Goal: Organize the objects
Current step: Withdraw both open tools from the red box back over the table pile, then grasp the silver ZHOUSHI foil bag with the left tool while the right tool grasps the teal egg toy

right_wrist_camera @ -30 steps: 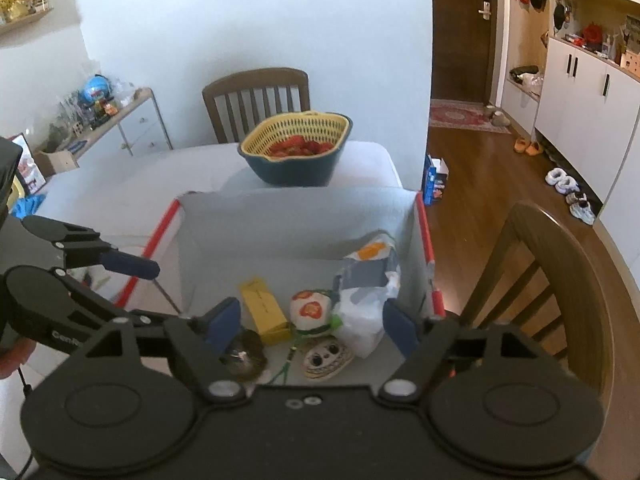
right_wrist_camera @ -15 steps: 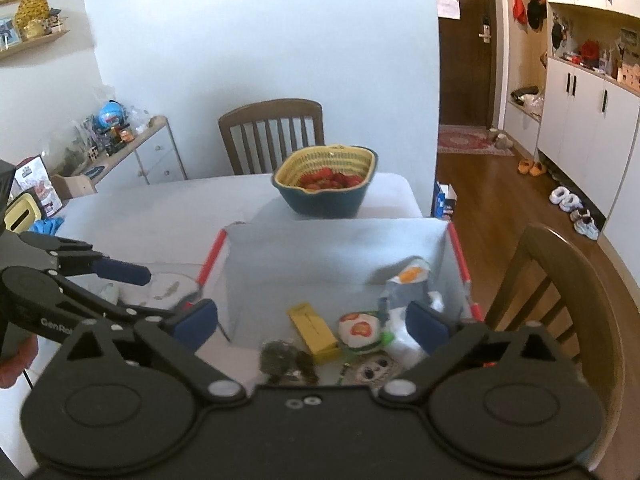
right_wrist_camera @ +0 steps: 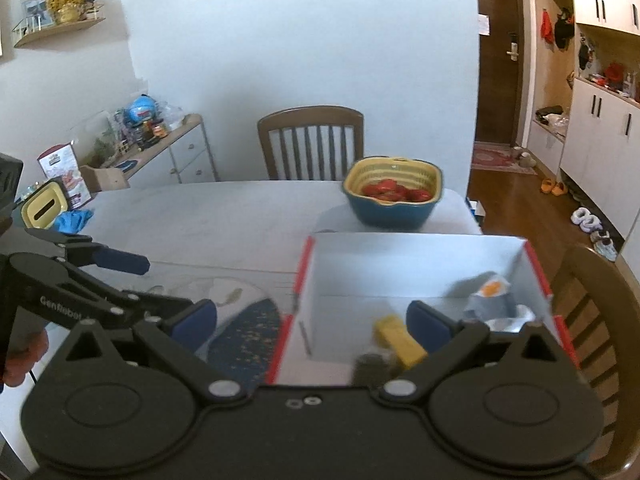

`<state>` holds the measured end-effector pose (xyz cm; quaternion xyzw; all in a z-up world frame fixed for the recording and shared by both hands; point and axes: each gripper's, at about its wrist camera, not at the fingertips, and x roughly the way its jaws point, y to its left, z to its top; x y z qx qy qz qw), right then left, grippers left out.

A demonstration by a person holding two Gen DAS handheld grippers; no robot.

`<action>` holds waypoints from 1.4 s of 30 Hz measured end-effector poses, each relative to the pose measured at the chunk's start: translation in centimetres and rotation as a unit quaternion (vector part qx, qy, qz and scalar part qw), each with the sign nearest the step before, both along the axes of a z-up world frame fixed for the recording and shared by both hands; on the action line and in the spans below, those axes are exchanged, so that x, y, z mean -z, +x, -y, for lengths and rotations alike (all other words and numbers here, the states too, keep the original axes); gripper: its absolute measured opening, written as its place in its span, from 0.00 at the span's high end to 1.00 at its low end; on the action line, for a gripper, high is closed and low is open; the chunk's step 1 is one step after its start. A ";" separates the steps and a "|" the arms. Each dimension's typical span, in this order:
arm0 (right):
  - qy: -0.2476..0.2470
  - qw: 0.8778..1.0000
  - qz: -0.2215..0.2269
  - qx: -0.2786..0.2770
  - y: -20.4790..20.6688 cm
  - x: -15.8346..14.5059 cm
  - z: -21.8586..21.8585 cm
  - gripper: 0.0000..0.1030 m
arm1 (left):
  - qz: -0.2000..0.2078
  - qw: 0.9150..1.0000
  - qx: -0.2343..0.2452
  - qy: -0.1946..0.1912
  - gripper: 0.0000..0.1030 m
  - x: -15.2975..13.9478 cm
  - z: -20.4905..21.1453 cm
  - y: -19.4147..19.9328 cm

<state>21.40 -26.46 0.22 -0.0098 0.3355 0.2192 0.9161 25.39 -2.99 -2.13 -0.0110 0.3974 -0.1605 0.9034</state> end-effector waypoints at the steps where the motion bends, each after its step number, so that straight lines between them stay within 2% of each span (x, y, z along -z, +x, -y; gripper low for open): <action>1: -0.001 1.000 0.000 -0.002 -0.1 0.0 -0.6 0.02 | -0.002 1.000 -0.006 -0.001 0.00 0.1 -0.8 0.0; 6: -0.001 1.000 -0.002 -0.008 -0.4 0.5 -3.8 0.02 | -0.007 0.999 -0.041 -0.007 0.00 0.6 -4.9 -0.2; 10: -0.003 0.999 0.022 -0.024 -1.3 0.5 -6.9 0.01 | -0.002 0.998 -0.070 -0.002 0.00 1.0 -8.1 -0.6; 15: -0.018 0.998 0.045 -0.039 -1.7 1.1 -10.3 0.01 | 0.010 0.994 -0.100 0.034 0.00 2.1 -11.8 -1.0; 20: -0.062 0.995 0.054 -0.055 -1.5 2.5 -13.5 0.01 | 0.007 0.993 -0.107 0.054 0.00 3.5 -15.0 -1.6; 28: -0.091 0.995 0.008 -0.043 0.3 6.2 -16.7 0.01 | 0.005 0.990 -0.115 0.083 0.00 7.3 -19.4 -2.4; 33: -0.102 0.993 -0.031 -0.053 1.0 8.9 -18.3 0.03 | -0.008 0.991 -0.110 0.073 0.00 9.7 -20.7 -2.1; 36: -0.102 0.992 -0.054 -0.054 1.2 10.3 -19.2 0.07 | -0.019 0.993 -0.101 0.059 0.00 10.9 -21.1 -1.8; 42: -0.104 0.989 -0.087 -0.063 1.8 12.4 -20.7 0.22 | -0.026 0.994 -0.089 0.051 0.00 12.2 -21.5 -1.3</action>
